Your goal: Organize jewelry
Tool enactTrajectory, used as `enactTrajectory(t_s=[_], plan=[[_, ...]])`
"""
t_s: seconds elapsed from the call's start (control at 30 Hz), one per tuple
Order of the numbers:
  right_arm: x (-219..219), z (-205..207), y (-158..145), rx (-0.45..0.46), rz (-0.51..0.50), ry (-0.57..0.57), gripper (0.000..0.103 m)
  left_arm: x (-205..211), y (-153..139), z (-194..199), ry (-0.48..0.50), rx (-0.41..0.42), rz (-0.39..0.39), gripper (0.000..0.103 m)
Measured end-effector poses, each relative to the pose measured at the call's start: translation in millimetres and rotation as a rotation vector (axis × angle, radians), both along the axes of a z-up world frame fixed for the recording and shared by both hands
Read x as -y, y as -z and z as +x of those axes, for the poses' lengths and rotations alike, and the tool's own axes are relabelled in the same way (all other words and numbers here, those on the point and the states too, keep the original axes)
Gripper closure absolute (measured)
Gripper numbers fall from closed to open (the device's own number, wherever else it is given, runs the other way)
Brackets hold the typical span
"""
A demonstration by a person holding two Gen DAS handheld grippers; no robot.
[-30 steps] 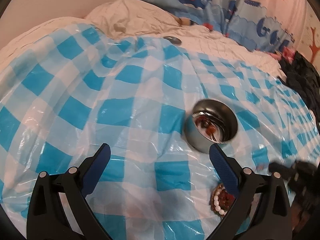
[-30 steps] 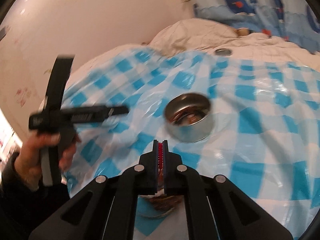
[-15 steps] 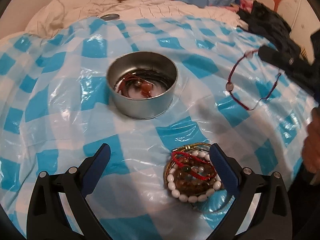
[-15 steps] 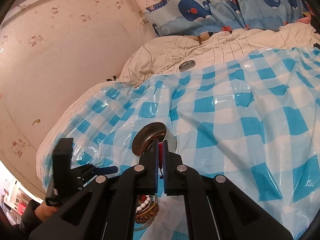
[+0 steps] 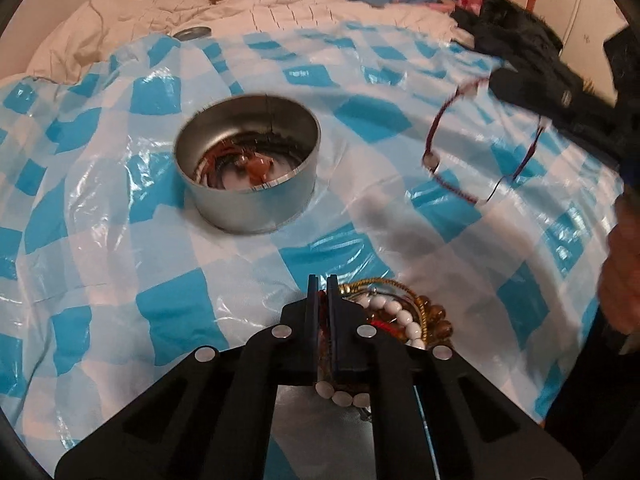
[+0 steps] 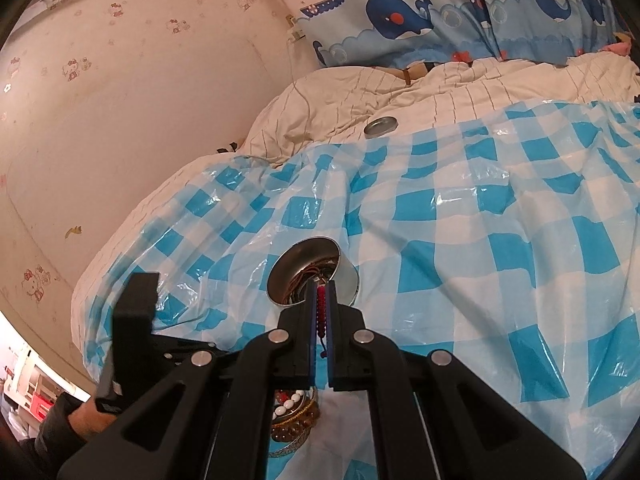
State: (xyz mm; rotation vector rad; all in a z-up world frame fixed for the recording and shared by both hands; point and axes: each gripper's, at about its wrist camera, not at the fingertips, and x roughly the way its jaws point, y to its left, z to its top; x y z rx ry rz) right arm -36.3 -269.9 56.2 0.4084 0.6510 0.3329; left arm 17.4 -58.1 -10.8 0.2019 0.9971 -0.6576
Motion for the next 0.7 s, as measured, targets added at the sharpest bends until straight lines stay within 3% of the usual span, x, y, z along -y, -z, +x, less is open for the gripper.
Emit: enactTrajectory(t_s=[0.17,0.43,0.6,0.7], plan=[[-2.0,0.8,0.7,0.005,-0.003,-0.002,0.099,-17.1,-24.3,7.0,-0.022,-0.002,-0.128,0.1],[-7.5,5.0,-10.1,0.056,0.017,-0.008,0.099,-21.9,-57.3,32.9,-0.091,0.068,-0.227,0.1],[-9.3,20.7,-19.1,0.081,0.048,-0.016,0.099,-21.4,-58.2,63.3,-0.17,0.074,-0.297,0.1],[-12.4,38.7,-23.8,0.083,0.066,-0.027,0.099,-22.2,-48.1,91.2,-0.265,0.076,-0.327,0.1]])
